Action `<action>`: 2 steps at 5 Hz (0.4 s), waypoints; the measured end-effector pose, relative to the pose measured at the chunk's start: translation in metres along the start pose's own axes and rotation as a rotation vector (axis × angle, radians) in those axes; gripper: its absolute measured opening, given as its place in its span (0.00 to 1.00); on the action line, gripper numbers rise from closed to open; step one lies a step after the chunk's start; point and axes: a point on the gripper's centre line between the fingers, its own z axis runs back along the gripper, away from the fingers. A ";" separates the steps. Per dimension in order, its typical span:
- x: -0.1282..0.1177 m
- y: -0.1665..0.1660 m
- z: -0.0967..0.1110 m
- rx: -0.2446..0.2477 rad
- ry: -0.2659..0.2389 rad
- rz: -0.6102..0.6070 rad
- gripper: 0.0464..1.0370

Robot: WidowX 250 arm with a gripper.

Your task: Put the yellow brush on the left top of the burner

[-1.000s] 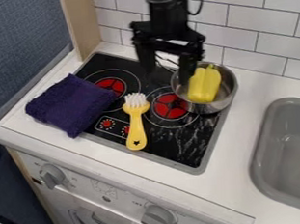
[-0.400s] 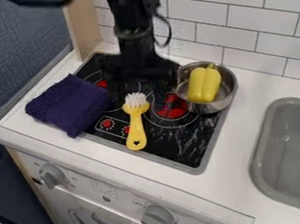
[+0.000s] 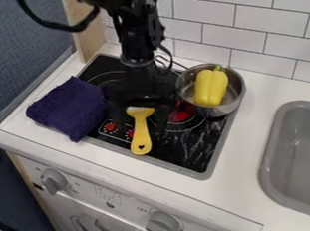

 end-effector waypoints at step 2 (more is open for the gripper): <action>0.005 0.003 -0.012 0.040 0.033 0.036 0.91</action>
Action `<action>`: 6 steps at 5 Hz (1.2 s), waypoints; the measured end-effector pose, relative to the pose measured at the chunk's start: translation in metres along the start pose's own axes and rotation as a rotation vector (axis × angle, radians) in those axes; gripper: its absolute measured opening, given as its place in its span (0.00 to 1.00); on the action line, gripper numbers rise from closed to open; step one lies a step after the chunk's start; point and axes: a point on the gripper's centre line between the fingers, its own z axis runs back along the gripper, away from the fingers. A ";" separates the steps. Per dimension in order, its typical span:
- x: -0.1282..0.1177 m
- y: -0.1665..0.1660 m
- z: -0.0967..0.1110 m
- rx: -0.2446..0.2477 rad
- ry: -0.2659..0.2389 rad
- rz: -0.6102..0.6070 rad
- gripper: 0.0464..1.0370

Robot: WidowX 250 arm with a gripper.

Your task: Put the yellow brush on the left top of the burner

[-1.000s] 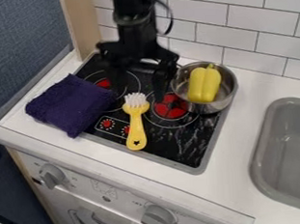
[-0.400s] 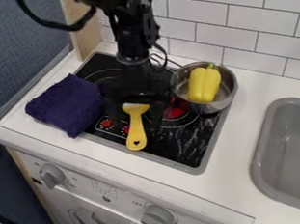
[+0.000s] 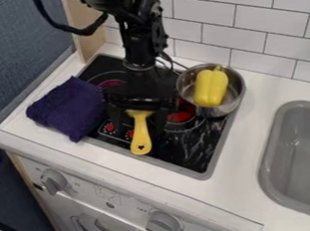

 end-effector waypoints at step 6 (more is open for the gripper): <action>0.052 0.034 0.079 -0.094 -0.157 -0.311 0.29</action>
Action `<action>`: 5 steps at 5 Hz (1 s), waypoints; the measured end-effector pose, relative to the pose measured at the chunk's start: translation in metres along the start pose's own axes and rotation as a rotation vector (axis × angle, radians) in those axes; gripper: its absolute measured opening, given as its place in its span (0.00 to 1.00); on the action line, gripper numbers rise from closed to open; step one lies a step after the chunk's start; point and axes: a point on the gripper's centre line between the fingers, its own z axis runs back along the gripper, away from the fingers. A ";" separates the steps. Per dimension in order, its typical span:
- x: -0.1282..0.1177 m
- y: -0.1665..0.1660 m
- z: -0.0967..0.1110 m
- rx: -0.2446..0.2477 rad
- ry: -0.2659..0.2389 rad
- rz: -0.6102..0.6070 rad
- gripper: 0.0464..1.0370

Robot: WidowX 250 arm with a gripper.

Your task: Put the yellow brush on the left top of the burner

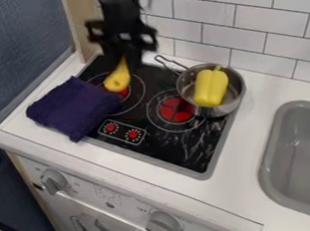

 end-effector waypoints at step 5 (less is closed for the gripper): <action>0.050 0.056 -0.060 0.075 0.093 -0.064 0.66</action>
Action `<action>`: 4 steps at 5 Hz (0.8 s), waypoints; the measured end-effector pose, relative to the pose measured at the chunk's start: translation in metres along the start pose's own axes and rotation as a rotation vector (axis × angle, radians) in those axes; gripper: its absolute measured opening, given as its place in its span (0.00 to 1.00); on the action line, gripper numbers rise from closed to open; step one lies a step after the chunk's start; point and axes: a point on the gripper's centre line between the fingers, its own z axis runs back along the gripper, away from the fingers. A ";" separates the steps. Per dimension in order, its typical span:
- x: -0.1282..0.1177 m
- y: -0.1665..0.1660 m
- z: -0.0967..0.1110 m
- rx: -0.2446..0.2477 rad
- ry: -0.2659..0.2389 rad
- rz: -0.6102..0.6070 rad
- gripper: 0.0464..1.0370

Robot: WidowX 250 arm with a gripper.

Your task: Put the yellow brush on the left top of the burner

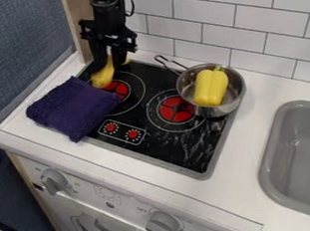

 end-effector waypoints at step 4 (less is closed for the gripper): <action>-0.008 -0.008 0.022 -0.006 -0.030 0.001 0.96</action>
